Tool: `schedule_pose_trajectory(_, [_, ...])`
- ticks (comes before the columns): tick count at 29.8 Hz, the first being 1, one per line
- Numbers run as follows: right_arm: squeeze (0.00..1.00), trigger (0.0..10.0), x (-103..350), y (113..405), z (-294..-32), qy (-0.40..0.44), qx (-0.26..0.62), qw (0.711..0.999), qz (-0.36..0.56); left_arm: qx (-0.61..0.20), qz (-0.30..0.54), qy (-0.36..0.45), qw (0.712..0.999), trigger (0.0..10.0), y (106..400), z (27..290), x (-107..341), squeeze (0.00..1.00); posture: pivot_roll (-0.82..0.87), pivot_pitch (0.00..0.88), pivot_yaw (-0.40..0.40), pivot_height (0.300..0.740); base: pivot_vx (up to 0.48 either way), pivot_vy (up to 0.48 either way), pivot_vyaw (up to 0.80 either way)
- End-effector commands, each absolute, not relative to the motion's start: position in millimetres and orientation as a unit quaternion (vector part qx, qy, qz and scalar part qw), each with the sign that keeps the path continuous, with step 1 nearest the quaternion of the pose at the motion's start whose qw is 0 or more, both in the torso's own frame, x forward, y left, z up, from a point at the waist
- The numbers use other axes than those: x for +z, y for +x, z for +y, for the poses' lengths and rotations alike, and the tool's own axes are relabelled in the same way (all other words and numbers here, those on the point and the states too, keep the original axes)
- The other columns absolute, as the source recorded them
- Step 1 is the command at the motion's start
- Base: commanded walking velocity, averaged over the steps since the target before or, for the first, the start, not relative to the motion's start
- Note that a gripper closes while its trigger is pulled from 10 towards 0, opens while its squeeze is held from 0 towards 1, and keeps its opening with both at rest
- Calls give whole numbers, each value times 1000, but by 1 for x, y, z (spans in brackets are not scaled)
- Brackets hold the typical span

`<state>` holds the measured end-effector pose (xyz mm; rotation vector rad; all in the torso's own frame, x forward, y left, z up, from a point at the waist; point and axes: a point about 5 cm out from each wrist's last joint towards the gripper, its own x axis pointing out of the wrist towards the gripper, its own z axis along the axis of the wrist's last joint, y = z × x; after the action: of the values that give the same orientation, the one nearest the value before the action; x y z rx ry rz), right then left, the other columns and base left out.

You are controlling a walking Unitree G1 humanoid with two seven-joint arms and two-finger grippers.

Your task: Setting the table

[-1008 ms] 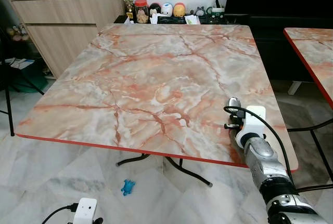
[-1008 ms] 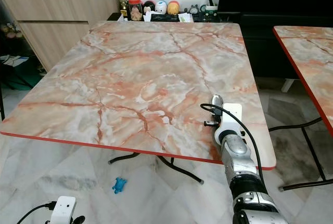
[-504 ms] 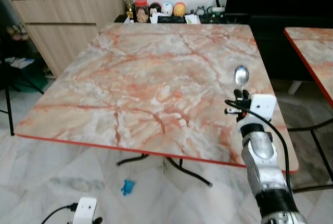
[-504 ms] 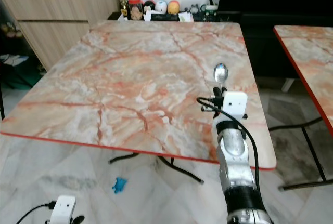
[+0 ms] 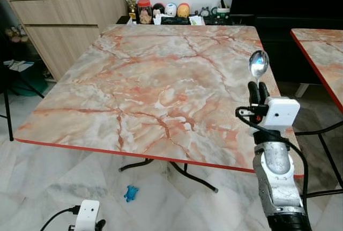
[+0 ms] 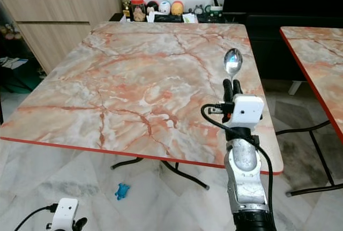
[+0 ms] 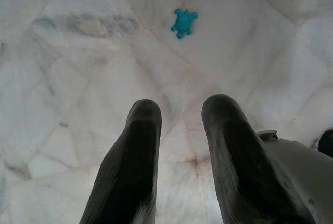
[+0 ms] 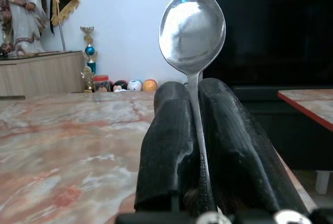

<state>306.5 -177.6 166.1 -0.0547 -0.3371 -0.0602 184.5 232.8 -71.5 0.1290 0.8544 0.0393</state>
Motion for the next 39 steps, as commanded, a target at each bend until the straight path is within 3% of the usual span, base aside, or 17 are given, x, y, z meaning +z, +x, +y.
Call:
schedule_pose_trajectory(1, [0,10000,176,307,-181,-27,-39,982,-181,24,422,60,904,10000,181,233,-74,0,11,0,40,740,0,-337,0])
schedule_pose_trajectory(7, [0,10000,180,309,-183,-23,-51,982,-180,24,421,59,905,10000,180,232,-74,0,12,0,38,740,0,-337,-522])
schedule_pose_trajectory(39, [0,10000,185,311,-183,-22,-47,983,-176,27,416,60,907,10000,184,229,-73,0,6,19,45,740,0,-340,0])
